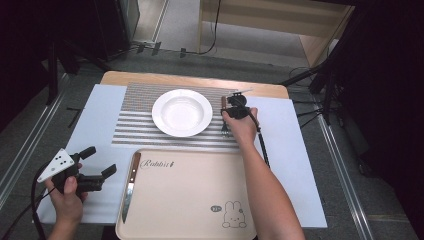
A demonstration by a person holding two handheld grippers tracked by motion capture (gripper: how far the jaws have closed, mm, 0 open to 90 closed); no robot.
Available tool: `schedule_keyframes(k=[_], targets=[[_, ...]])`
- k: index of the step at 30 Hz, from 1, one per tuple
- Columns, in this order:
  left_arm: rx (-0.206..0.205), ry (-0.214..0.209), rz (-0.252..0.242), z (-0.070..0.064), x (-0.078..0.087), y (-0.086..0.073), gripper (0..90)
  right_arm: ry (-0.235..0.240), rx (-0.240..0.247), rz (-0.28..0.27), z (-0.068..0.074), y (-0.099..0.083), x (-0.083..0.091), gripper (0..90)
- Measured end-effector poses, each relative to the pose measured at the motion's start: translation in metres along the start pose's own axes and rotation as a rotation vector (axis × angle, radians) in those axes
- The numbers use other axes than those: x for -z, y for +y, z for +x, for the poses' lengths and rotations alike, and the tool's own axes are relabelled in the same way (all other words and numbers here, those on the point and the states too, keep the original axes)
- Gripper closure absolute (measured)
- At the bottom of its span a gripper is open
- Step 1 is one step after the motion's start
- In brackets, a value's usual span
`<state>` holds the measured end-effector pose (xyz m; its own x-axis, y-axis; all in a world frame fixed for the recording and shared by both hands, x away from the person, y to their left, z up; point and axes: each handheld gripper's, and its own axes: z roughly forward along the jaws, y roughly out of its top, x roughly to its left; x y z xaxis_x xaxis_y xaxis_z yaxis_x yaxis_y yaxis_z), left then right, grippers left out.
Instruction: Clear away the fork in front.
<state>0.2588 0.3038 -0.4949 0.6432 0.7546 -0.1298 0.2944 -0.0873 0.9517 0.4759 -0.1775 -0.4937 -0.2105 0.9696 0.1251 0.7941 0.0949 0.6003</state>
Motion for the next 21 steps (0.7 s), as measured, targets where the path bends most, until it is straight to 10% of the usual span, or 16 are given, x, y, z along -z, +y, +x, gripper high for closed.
schedule_keyframes(k=[21], targets=[[0.003,0.004,0.001,0.0,0.0,0.0,0.0,-0.081,0.042,0.017,0.008,0.001,-0.011,72.8]])
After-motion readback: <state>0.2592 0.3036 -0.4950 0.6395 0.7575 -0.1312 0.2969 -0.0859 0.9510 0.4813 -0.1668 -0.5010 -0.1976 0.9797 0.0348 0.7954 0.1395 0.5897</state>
